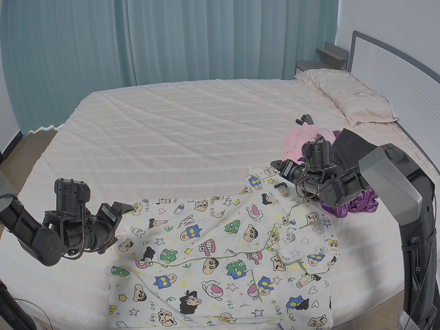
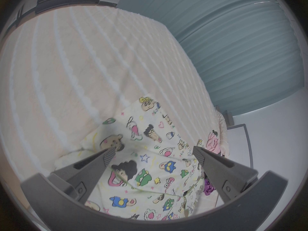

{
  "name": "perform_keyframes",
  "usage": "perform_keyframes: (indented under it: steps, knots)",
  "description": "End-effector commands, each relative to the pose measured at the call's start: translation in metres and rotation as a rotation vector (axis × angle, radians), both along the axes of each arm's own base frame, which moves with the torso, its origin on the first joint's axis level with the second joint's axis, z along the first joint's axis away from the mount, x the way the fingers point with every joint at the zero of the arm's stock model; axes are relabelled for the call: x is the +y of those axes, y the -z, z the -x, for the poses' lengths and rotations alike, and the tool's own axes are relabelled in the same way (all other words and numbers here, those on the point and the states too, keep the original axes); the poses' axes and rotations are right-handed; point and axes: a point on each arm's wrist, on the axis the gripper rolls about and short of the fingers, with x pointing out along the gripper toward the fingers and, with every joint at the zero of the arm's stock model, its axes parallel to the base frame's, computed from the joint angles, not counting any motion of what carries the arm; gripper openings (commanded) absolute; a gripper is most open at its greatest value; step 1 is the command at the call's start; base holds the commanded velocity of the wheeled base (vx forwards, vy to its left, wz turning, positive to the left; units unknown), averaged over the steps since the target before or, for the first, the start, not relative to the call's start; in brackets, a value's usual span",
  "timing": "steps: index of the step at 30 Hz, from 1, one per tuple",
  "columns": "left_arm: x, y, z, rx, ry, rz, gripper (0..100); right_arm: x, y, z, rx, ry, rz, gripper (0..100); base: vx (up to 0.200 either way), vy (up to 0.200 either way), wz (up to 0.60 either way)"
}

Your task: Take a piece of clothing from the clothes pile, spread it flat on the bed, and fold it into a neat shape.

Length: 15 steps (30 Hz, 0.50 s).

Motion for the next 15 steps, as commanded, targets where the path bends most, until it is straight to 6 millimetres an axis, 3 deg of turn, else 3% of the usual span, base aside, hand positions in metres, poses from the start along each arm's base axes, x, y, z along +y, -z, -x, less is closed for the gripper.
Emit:
perform_keyframes:
  steps: [1, 2, 3, 7, 9, 10, 15]
  knots:
    - [0.009, -0.003, -0.018, -0.05, -0.011, -0.025, 100, -0.004, -0.019, 0.014, -0.004, -0.008, 0.006, 100, 0.0, 0.0, 0.0]
    - [0.009, -0.003, -0.019, -0.052, -0.01, -0.028, 100, -0.004, -0.02, 0.015, -0.005, -0.008, 0.006, 100, 0.0, 0.0, 0.0]
    - [0.017, -0.001, -0.035, -0.065, -0.013, -0.066, 100, -0.006, -0.024, 0.024, 0.005, -0.012, 0.01, 100, 0.0, 0.0, 0.0]
    - [0.027, 0.002, -0.065, -0.085, -0.016, -0.115, 100, -0.01, -0.032, 0.047, 0.033, -0.019, 0.019, 100, 0.0, 0.0, 0.0]
    - [0.029, 0.003, -0.072, -0.08, -0.01, -0.126, 100, -0.012, -0.034, 0.053, 0.04, -0.019, 0.021, 100, 0.0, 0.0, 0.0]
    - [0.032, 0.006, -0.085, -0.057, 0.019, -0.152, 100, -0.015, -0.036, 0.062, 0.053, -0.019, 0.025, 100, 0.0, 0.0, 0.0]
    - [0.038, 0.007, -0.111, -0.026, 0.125, -0.123, 100, -0.024, -0.045, 0.088, 0.081, -0.017, 0.023, 100, 0.0, 0.0, 0.0]
